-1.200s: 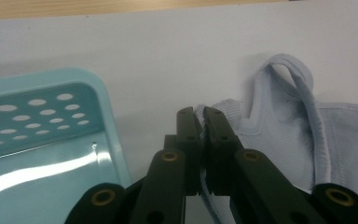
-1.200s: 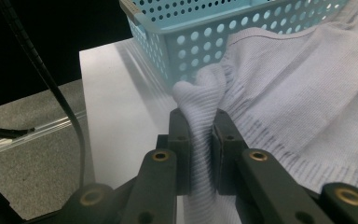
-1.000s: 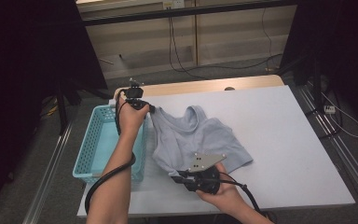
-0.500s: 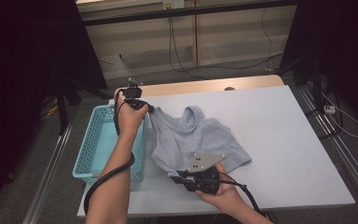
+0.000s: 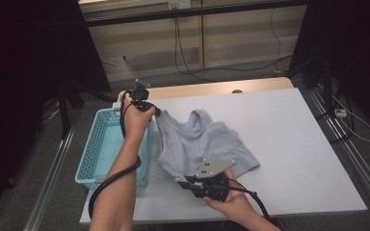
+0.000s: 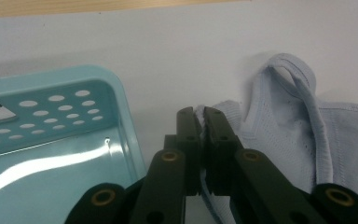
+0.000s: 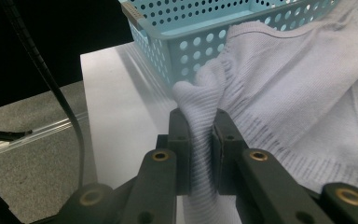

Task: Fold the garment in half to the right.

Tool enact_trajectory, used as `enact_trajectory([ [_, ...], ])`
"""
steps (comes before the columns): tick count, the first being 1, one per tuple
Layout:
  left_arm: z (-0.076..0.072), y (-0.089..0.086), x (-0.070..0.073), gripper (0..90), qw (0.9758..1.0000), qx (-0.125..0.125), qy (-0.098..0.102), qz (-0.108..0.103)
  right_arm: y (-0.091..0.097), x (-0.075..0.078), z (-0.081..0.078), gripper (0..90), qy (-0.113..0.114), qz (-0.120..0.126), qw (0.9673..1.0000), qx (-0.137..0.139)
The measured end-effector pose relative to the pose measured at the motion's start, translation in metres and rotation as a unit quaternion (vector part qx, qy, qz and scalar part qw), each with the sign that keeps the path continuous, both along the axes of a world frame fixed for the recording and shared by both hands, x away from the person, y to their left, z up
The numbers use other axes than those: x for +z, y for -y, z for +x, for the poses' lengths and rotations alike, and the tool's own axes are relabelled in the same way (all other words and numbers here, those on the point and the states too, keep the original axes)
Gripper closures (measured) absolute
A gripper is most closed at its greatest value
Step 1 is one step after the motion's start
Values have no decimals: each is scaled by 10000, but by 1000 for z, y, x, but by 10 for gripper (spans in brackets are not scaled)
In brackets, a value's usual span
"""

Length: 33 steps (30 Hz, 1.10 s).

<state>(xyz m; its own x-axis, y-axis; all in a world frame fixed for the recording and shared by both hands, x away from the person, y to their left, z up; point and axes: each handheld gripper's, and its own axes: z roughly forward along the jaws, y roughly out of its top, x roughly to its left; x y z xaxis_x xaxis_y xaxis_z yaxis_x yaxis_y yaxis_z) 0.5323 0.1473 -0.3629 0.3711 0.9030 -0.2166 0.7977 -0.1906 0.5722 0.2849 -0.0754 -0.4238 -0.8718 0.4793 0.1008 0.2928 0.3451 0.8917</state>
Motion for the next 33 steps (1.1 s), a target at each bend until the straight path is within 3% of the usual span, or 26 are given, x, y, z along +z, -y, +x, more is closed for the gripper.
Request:
enact_trajectory([
  [14,-3,-5,-1,862,9999,125,24,9,-12,8,0,815,84,68,9998,184],
  [33,5,8,-5,862,9999,97,-22,31,6,16,3,814,93,318,9994,-87],
])
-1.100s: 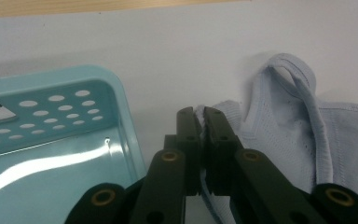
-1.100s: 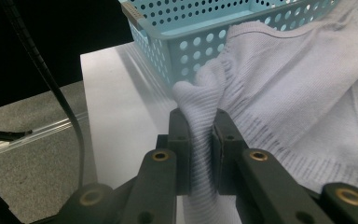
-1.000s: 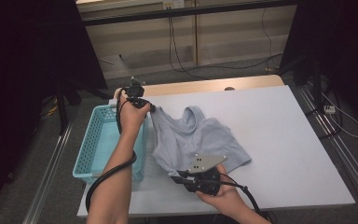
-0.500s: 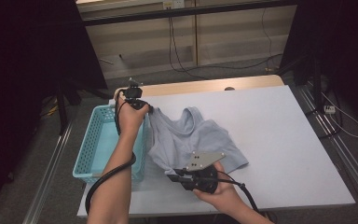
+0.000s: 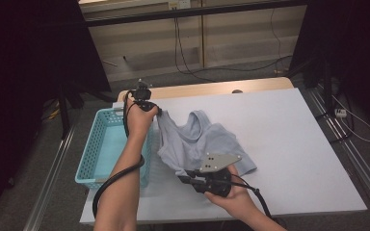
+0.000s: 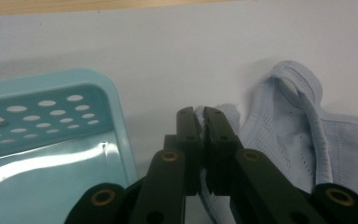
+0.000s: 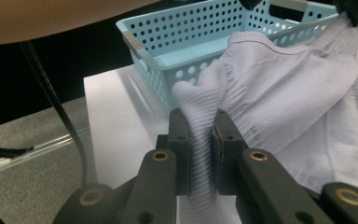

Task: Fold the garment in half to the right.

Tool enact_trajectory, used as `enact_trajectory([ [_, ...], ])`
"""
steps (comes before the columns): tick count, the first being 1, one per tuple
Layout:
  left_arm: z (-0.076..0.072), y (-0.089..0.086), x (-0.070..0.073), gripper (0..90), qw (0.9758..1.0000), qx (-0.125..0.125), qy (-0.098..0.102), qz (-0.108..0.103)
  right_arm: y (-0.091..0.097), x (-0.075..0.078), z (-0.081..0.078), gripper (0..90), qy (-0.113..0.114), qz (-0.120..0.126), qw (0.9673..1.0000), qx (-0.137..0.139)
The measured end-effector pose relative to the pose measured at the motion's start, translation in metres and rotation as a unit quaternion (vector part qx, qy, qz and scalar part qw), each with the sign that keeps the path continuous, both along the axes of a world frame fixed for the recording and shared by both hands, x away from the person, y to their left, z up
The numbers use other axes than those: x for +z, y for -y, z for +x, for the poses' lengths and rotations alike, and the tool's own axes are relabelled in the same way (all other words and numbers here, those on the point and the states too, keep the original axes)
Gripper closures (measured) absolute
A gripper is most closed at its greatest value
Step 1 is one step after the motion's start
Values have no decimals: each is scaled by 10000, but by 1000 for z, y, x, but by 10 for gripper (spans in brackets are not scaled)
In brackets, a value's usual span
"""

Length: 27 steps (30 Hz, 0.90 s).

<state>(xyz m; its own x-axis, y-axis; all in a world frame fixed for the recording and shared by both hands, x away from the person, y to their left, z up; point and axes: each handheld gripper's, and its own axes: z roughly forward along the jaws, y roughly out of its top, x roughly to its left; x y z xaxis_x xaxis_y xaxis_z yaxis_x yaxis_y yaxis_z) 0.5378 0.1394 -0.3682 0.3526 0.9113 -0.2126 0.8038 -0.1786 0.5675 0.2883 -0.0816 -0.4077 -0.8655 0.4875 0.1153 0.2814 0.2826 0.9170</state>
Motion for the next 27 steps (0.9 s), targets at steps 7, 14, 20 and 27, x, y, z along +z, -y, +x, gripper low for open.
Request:
enact_trajectory([
  [7,4,4,-1,862,10000,-11,-24,-41,10,4,2,815,8,59,9999,-137],
  [14,5,10,0,861,10000,-46,13,-58,18,8,3,815,23,110,9996,-255],
  [20,7,14,0,861,9999,-51,26,-114,25,7,4,816,16,109,9994,-322],
  [27,8,15,1,861,9998,-43,11,-194,31,6,4,816,9,114,9991,-412],
])
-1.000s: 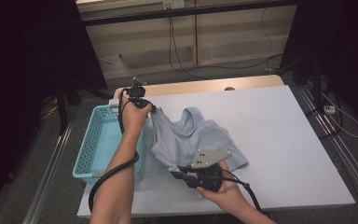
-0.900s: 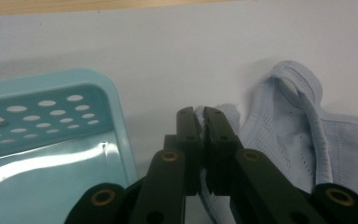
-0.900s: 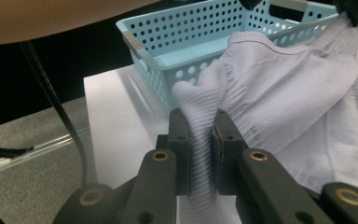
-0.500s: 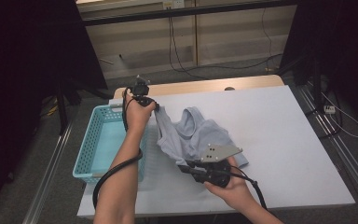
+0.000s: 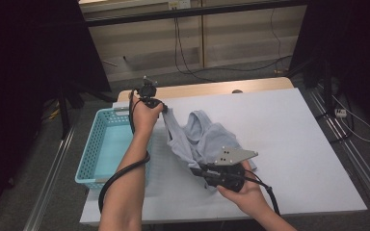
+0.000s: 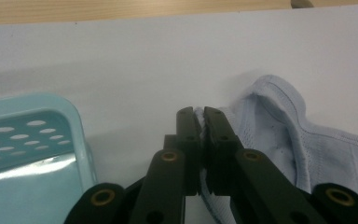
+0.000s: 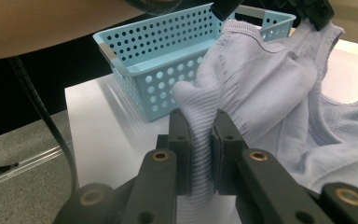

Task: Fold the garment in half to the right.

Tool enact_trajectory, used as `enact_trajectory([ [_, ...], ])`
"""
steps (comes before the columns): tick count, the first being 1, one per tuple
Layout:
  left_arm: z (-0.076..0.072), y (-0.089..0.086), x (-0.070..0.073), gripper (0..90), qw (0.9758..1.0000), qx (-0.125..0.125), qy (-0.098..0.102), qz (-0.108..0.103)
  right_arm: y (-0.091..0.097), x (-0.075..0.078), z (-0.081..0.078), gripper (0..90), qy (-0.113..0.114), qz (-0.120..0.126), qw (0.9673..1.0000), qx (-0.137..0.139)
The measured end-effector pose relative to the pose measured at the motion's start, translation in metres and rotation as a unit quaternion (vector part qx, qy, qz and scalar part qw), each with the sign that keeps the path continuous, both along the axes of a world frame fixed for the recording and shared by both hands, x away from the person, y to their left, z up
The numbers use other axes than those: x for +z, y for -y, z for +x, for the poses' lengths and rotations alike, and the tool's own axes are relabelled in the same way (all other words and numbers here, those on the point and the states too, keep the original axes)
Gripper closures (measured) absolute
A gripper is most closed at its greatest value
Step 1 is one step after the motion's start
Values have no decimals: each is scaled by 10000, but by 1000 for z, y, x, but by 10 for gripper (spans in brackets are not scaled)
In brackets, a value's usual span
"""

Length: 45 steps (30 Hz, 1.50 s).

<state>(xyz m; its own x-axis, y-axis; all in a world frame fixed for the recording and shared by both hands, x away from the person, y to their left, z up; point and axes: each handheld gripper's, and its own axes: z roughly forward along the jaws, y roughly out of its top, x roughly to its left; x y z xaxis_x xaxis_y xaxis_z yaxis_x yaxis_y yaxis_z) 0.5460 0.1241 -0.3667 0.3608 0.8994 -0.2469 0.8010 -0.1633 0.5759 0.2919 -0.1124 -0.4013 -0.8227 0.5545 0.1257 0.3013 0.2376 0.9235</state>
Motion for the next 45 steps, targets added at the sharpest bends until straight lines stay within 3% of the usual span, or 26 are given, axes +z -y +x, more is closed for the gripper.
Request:
enact_trajectory([
  [8,1,6,5,860,10000,-45,43,-75,10,-1,-1,816,14,-31,9999,-154],
  [19,2,14,-1,859,9999,-82,53,-107,23,-4,-2,818,-25,-51,9995,-322],
  [38,3,19,-6,855,9997,-90,64,-235,36,-10,-1,820,-85,-154,9987,-470],
  [45,2,23,-2,848,9995,-148,124,-232,37,-10,0,821,-59,-232,9985,-489],
])
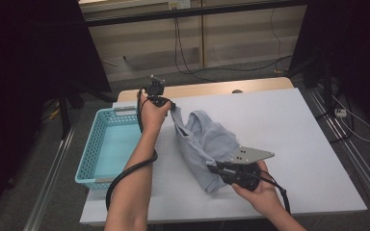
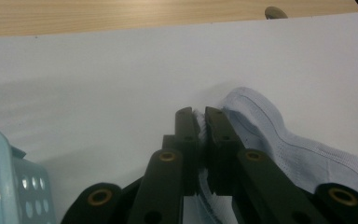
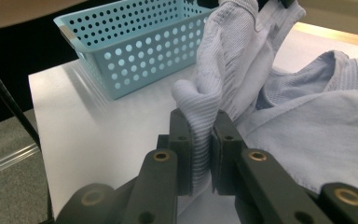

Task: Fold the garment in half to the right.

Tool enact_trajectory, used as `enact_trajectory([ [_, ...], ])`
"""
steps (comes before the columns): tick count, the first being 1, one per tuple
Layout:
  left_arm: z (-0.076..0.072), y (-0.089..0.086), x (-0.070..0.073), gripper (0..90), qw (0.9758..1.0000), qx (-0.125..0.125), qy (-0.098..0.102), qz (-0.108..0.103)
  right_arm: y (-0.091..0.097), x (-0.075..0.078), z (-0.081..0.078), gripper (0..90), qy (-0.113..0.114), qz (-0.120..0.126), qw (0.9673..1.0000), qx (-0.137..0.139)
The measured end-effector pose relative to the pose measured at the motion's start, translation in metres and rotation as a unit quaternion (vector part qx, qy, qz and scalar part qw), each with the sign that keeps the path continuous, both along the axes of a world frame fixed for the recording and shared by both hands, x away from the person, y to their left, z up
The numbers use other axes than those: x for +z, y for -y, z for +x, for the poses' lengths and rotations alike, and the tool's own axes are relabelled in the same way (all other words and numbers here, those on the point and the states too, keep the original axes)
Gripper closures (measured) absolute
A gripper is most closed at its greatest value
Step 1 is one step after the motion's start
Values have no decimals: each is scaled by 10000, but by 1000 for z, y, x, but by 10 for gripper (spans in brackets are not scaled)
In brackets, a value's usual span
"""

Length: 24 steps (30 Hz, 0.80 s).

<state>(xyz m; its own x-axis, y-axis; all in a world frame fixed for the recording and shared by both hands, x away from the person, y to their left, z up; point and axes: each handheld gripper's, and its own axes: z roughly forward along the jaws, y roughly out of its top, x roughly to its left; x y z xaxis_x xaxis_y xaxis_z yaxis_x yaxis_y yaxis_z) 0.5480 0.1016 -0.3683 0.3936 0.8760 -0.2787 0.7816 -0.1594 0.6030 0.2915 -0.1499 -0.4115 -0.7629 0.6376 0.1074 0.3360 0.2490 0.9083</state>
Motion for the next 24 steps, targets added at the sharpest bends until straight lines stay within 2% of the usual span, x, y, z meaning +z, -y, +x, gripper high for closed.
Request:
enact_trajectory([
  [6,-1,1,3,837,9999,-39,38,-89,12,-2,0,822,63,-142,9997,-172],
  [10,-1,3,3,790,9999,-35,89,-95,24,-6,1,822,28,-201,9992,-339],
  [14,-2,7,3,687,9996,-10,248,-110,32,-13,4,823,-22,-249,9985,-478],
  [17,-3,9,2,640,9995,-106,268,-122,40,-23,9,823,-98,-277,9975,-638],
  [20,-3,9,3,544,9989,-113,443,-57,45,-30,12,823,-193,-329,9964,-755],
  [24,-4,11,0,504,9990,-192,393,-48,48,-31,14,823,-194,-369,9956,-837],
])
